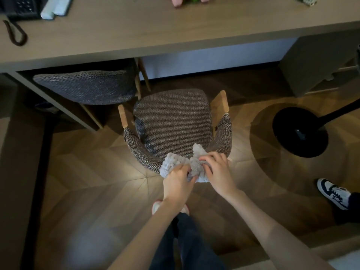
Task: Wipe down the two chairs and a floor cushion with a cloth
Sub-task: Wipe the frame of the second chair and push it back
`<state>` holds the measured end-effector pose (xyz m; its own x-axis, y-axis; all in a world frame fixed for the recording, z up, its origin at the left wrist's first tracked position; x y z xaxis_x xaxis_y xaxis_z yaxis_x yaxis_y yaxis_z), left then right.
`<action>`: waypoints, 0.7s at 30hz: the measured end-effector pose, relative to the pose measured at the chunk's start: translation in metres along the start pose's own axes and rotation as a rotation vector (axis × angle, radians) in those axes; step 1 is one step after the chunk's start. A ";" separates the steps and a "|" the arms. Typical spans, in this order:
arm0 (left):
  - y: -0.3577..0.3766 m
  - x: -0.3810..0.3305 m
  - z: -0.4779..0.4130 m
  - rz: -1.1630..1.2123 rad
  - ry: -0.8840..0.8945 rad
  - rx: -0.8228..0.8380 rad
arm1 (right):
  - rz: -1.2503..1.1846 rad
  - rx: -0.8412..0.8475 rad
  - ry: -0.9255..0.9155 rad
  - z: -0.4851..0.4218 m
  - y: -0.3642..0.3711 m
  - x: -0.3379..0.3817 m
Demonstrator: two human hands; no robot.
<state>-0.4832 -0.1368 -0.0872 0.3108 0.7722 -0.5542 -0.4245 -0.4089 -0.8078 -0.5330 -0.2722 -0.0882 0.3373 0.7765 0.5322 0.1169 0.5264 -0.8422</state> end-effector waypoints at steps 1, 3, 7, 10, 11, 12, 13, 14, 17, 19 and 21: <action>-0.002 0.006 0.003 0.006 -0.011 0.009 | -0.001 -0.006 -0.013 0.001 0.004 0.004; -0.007 0.019 0.010 0.005 -0.034 0.016 | -0.016 0.004 -0.037 0.002 0.012 0.016; -0.024 0.060 0.018 0.030 -0.158 0.010 | -0.067 0.041 -0.104 -0.002 0.036 0.047; -0.039 0.095 0.015 0.102 -0.223 0.017 | -0.106 0.057 -0.090 -0.011 0.057 0.074; -0.044 0.106 0.012 0.112 -0.247 0.016 | -0.114 0.065 -0.077 -0.017 0.065 0.083; -0.049 0.117 0.007 0.113 -0.273 0.011 | -0.113 0.077 -0.065 -0.023 0.073 0.092; -0.054 0.128 0.001 0.114 -0.296 0.001 | -0.106 0.095 -0.056 -0.031 0.082 0.100; -0.058 0.139 -0.005 0.118 -0.312 -0.008 | -0.099 0.118 -0.048 -0.039 0.091 0.108; -0.067 0.170 -0.027 0.151 -0.356 -0.012 | -0.098 0.204 -0.005 -0.069 0.118 0.126; -0.072 0.189 -0.042 0.193 -0.387 0.008 | -0.089 0.268 0.031 -0.090 0.136 0.135; -0.074 0.206 -0.057 0.212 -0.412 0.067 | -0.073 0.307 0.073 -0.107 0.155 0.141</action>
<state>-0.3392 0.0243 -0.1529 -0.1464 0.8095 -0.5686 -0.5003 -0.5565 -0.6633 -0.3677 -0.1185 -0.1528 0.4059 0.7116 0.5735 -0.1403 0.6686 -0.7303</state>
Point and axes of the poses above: each hand's wrist, its own z-axis away from the middle knuckle, its own y-axis out of the palm, x = y × z, the point moved 3 cm from there along -z, towards the middle knuckle, and after that the axes turned 1 degree about x, right-handed, at the moved point
